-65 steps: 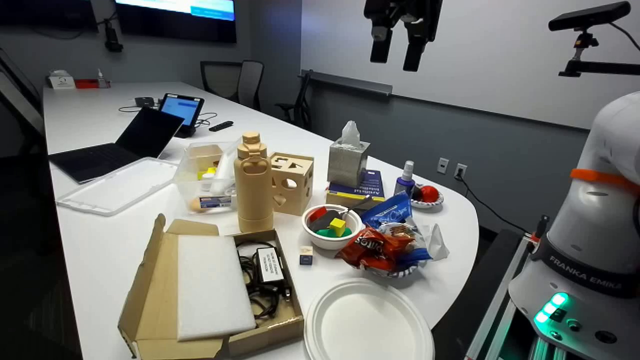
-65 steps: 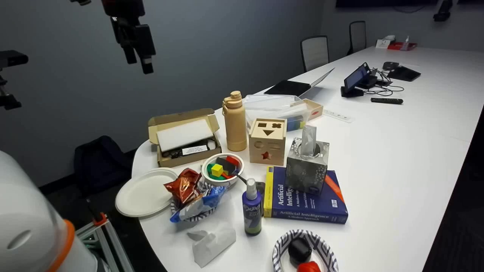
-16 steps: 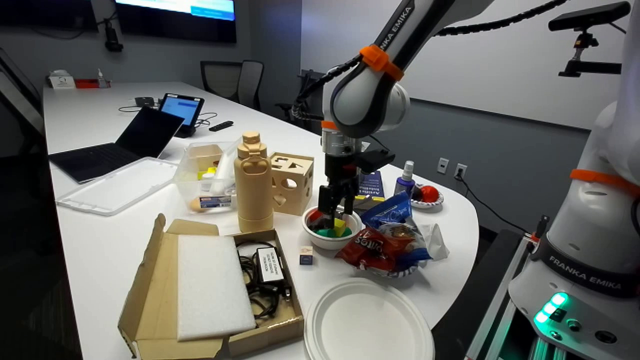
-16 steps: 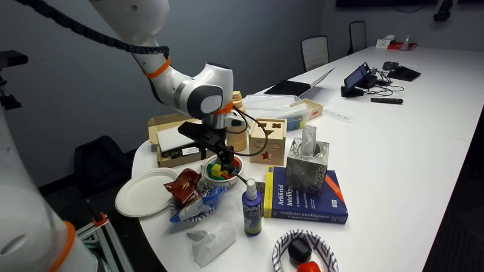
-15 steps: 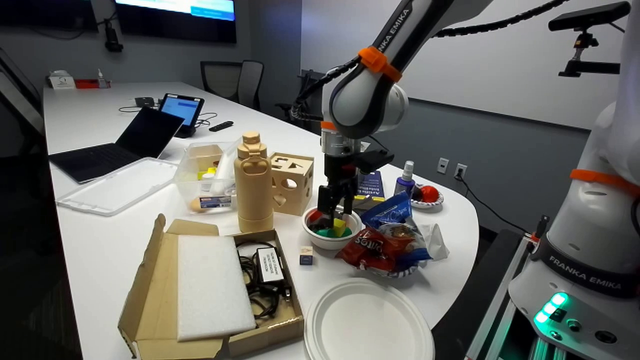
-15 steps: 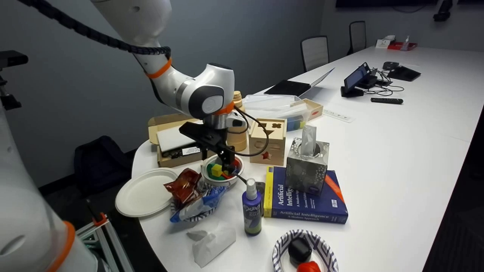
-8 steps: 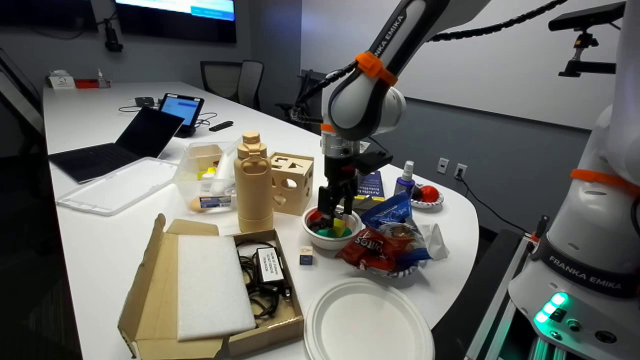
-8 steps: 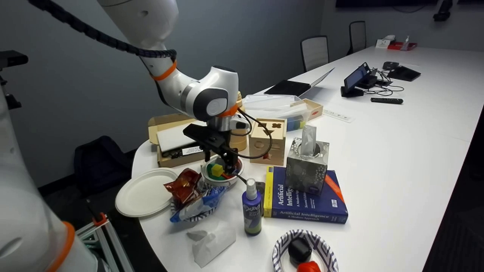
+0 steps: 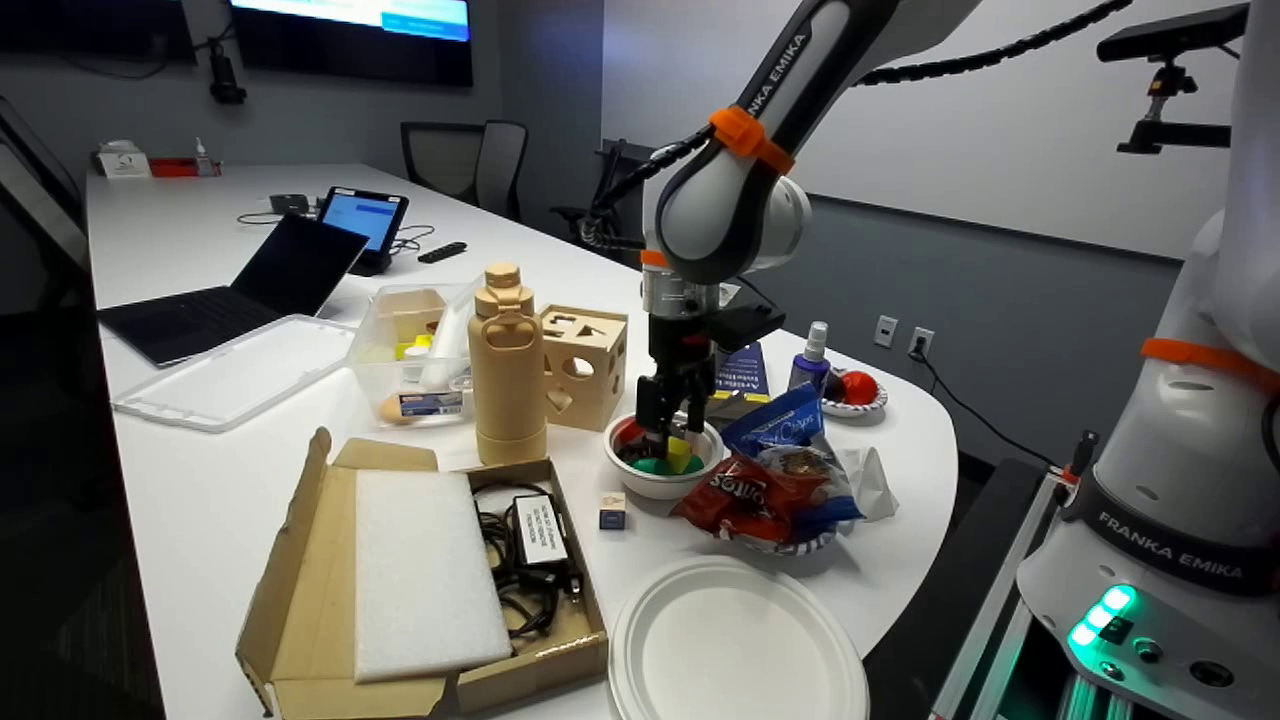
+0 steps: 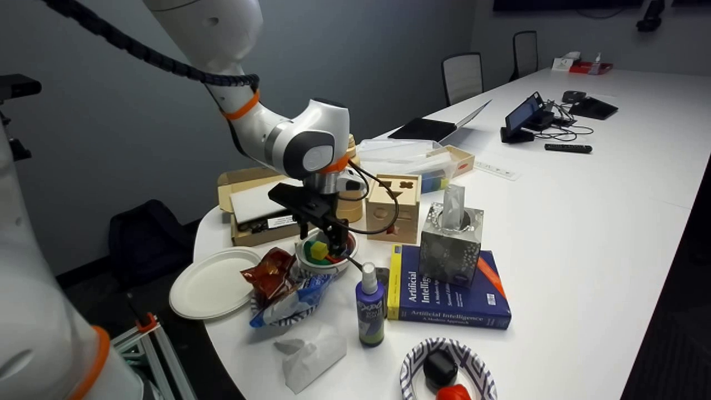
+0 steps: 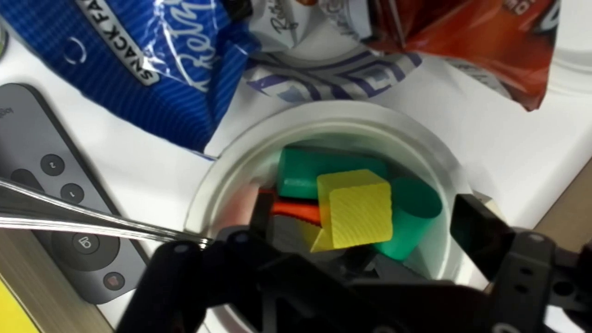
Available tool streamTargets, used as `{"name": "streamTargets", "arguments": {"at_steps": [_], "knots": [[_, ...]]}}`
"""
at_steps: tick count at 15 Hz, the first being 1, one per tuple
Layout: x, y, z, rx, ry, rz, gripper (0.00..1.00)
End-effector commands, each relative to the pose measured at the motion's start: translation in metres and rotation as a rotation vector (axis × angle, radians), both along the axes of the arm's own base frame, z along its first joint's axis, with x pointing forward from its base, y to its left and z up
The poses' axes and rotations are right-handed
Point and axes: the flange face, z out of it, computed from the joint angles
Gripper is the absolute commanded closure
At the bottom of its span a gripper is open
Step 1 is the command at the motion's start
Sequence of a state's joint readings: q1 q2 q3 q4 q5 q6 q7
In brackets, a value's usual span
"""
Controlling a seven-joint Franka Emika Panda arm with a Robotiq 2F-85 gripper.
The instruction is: Remove the yellow block from the white plate and put it in the shape sorter through the square opening
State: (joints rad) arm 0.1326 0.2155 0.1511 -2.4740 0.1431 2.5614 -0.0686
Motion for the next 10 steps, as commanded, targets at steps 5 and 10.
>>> {"name": "streamTargets", "arguments": {"at_steps": [5,10], "knots": [[0.0029,-0.0009,-0.0044,-0.004,0.007,0.009,0.60],[0.0059,0.0003,0.0010,-0.004,0.004,0.006,0.89]]}}
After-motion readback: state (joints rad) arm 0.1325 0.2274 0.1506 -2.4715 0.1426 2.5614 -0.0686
